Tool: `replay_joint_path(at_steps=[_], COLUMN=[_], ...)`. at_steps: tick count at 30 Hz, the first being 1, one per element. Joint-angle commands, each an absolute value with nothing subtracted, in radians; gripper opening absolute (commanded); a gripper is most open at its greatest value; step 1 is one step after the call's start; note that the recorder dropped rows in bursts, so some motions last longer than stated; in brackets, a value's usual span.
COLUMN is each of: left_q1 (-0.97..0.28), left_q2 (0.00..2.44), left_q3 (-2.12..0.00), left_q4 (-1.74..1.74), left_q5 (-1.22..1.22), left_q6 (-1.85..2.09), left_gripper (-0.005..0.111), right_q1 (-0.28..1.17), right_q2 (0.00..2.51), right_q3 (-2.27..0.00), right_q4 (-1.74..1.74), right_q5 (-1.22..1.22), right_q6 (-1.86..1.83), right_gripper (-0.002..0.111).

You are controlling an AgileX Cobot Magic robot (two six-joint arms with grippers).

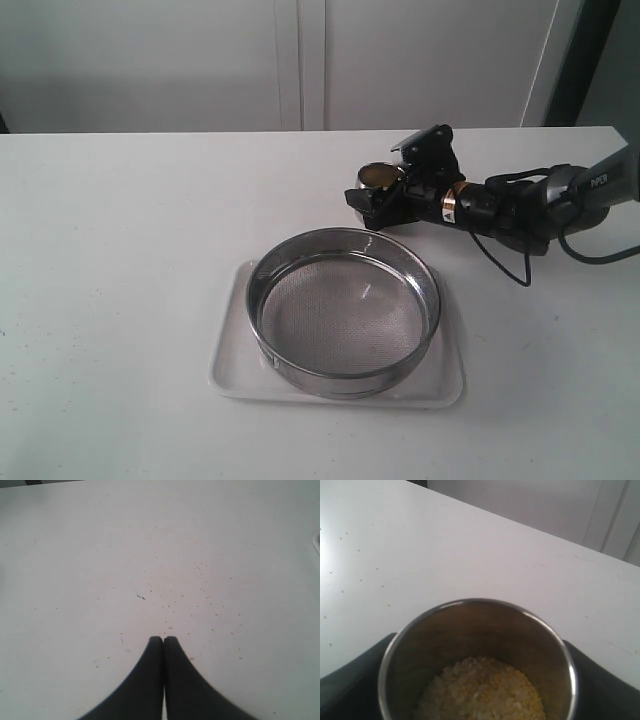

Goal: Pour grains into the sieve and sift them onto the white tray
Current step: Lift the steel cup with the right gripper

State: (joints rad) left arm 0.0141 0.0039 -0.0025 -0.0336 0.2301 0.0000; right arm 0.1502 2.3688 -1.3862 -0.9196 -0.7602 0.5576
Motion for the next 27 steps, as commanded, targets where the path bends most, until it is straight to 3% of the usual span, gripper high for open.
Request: replay_joint_path(at_steps=[1,27], left_q1=[0.008,0.008], left_q2=[0.0,0.0], left_q3=[0.0,0.0], left_q4=[-0.039,-0.039], left_q5=[0.226,0.226], left_q6=[0.0,0.0], left_gripper=[0.0,0.0], right_q1=[0.15,0.148], right_q2=[2.352,2.122], right_q3=[-1.384,-1.378], right_q4=[-0.94,-1.133], right_q5=[-0.682,-0.637], right_q6=[0.546,0.777], right_gripper=[0.0,0.0])
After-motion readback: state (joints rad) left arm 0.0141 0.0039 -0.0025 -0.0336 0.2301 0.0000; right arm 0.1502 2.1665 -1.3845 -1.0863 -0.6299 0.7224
